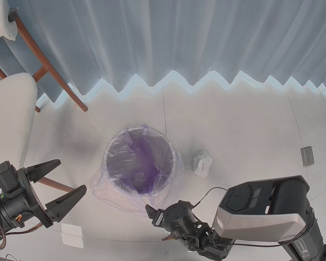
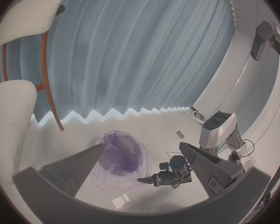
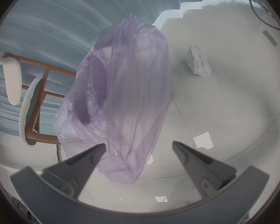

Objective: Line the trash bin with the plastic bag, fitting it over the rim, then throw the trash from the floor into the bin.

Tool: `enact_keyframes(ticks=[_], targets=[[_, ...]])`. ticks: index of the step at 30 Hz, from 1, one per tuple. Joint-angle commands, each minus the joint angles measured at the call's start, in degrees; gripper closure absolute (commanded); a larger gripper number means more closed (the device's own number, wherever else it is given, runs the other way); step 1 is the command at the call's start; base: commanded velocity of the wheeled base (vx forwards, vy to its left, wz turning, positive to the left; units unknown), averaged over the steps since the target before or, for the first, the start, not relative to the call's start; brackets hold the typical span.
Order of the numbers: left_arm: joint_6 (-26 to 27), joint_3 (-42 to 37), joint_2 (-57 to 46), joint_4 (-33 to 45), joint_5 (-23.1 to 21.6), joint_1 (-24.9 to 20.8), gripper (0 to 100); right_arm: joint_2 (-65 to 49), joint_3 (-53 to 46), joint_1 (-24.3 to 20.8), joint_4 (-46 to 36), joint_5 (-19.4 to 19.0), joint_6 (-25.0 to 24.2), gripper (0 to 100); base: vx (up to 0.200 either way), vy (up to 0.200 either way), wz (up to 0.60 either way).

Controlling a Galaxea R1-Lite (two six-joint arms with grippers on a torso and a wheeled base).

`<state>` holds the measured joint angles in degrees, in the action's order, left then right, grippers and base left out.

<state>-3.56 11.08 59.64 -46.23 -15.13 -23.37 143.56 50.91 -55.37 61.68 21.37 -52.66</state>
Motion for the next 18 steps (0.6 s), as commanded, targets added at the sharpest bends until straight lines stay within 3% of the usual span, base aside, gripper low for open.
enact_keyframes(ticks=[1, 4, 8, 14, 18], targets=[[-0.04, -0.01, 0.04, 0.0, 0.01, -0.01, 0, -7.15, -7.84, -0.88, 4.23, -0.98, -1.48, 0, 0.0, 0.0, 0.0], [-0.04, -0.18, 0.04, 0.0, -0.08, -0.01, 0, -11.98, -15.93, -0.97, 10.91, -5.2, -2.71, 0, 0.0, 0.0, 0.0], [1.45, -0.45, 0.13, 0.0, 0.01, -0.01, 0, -13.74, -22.7, 0.79, 19.44, -7.4, -2.71, 0, 0.0, 0.0, 0.0], [1.89, -0.71, 0.13, 0.0, 0.1, -0.01, 0, -12.69, -21.73, 6.41, 20.49, -7.48, -2.62, 0, 0.0, 0.0, 0.0], [1.89, -0.8, 0.13, 0.0, 0.01, -0.01, 0, -12.69, -19.44, 7.73, 20.05, -7.48, -2.62, 0, 0.0, 0.0, 0.0]])
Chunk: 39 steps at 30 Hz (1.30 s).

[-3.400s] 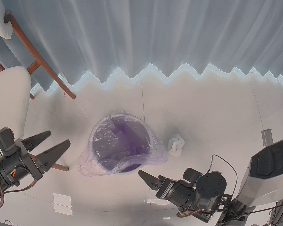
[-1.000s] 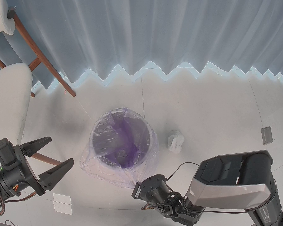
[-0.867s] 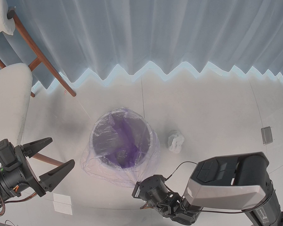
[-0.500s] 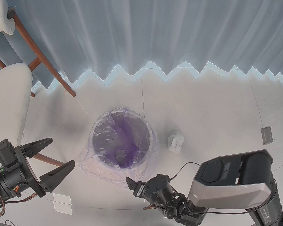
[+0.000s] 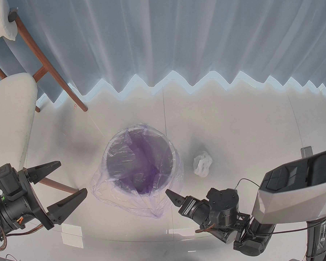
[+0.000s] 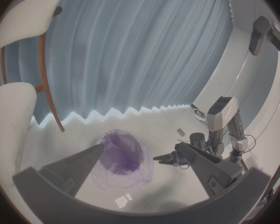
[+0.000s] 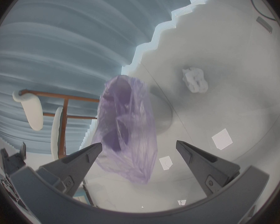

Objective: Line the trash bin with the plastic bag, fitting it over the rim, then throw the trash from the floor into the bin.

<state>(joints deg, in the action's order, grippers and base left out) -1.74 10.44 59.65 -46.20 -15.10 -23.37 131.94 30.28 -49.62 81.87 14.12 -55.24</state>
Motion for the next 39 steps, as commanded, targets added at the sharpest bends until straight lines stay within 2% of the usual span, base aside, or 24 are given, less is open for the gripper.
enact_keyframes(ticks=[1, 10, 24, 31, 39], targets=[[0.16, -0.24, 0.12, -0.03, -0.01, -0.01, 0, -0.63, 2.59, 2.59, -0.4, -0.32, 0.3, 0, 0.0, 0.0, 0.0], [0.16, -0.59, 0.47, -0.03, -0.1, -0.01, 0, 2.53, 9.8, 5.85, -3.47, -0.85, 1.36, 0, 0.0, 0.0, 0.0], [0.25, -0.94, 0.47, -0.03, -0.01, -0.01, 0, 2.09, 13.14, 5.58, -5.23, -1.2, 1.62, 0, 0.0, 0.0, 0.0], [1.92, -0.94, 0.38, -0.03, 0.07, -0.01, 0, 3.85, 15.6, 5.76, -5.23, -1.2, 1.8, 0, 0.0, 0.0, 0.0], [2.01, -1.12, 0.38, -0.03, 0.07, -0.01, 0, 4.56, 14.54, 5.85, -4.88, -0.93, 1.71, 0, 0.0, 0.0, 0.0]])
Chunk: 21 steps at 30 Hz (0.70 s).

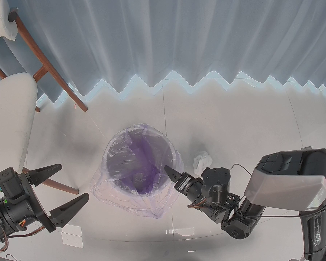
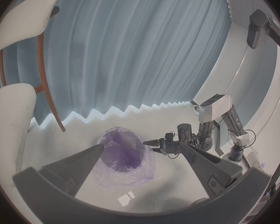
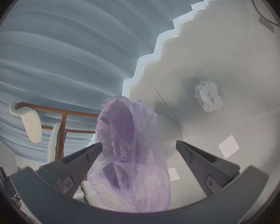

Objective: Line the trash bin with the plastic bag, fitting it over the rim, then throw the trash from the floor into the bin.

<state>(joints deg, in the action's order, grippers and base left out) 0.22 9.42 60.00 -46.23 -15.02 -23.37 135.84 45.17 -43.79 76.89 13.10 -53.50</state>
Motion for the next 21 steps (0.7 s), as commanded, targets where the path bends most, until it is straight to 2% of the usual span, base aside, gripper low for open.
enact_keyframes(ticks=[1, 11, 16, 20, 21], targets=[[0.04, -0.11, 0.03, 0.0, -0.01, -0.01, 0, 0.92, -0.96, 0.02, 0.19, 0.08, -0.02, 100, 0.0, 0.0, 0.0], [0.04, -0.28, 0.03, 0.0, -0.01, -0.01, 0, 1.36, -2.45, 0.11, 0.37, 0.08, 0.07, 100, 0.0, 0.0, 0.0], [0.04, -0.46, 0.12, 0.0, -0.01, -0.01, 0, 2.15, -2.36, 2.04, 0.28, -0.01, 0.42, 100, 0.0, 0.0, 0.0], [0.04, -0.55, 0.38, 0.0, -0.01, -0.01, 0, 4.26, -1.57, 3.97, 0.28, -0.01, 2.35, 100, 0.0, 0.0, 0.0], [0.04, -0.55, 0.47, 0.0, -0.01, -0.01, 0, 6.28, -0.43, 4.94, 0.46, -0.01, 4.55, 100, 0.0, 0.0, 0.0]])
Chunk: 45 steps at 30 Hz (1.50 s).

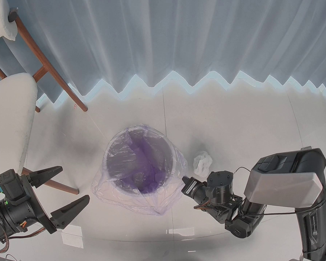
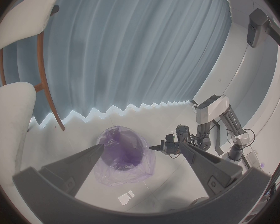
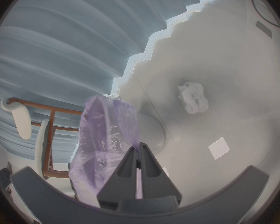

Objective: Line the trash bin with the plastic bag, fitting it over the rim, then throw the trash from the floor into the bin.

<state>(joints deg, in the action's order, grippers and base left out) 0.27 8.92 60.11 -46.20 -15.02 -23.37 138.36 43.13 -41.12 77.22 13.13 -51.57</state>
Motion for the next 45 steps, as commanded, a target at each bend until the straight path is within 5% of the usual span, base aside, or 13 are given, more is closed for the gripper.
enact_keyframes(ticks=[1, 13, 21, 22, 30, 37, 45], targets=[[0.0, -0.22, 0.44, -0.03, -0.01, -0.01, 0, 5.43, 3.01, 2.71, 0.3, -0.03, 4.19, 100, 0.0, 0.0, 0.0], [0.17, -1.36, 1.5, -0.03, -0.19, -0.01, 0, 14.13, 14.79, 3.24, -2.68, -0.3, 11.58, 100, 0.0, 0.0, 0.0], [1.23, -1.54, 1.59, -0.03, -0.1, -0.01, 0, 14.39, 18.48, 4.29, -6.64, -0.3, 10.96, 100, 0.0, 0.0, 0.0], [1.23, -1.54, 1.59, -0.03, -0.1, -0.01, 0, 14.39, 18.57, 4.29, -6.81, -0.3, 10.7, 0, 0.0, 0.0, 0.0], [0.26, -1.45, 0.97, -0.12, -0.8, -0.71, 0, 5.69, 10.92, 3.77, -5.06, -0.3, 2.35, 0, 0.0, 0.0, 0.0], [-5.37, 0.31, 0.88, -0.29, -0.19, -4.14, 0, -14.0, -10.79, 2.53, -2.16, -0.3, -12.95, 0, 0.0, 0.0, 0.0], [-8.53, 2.41, 1.06, -0.64, -0.19, -4.23, 0, -28.5, -25.55, 6.05, 12.79, 2.25, -14.35, 0, 0.0, 0.0, 0.0]])
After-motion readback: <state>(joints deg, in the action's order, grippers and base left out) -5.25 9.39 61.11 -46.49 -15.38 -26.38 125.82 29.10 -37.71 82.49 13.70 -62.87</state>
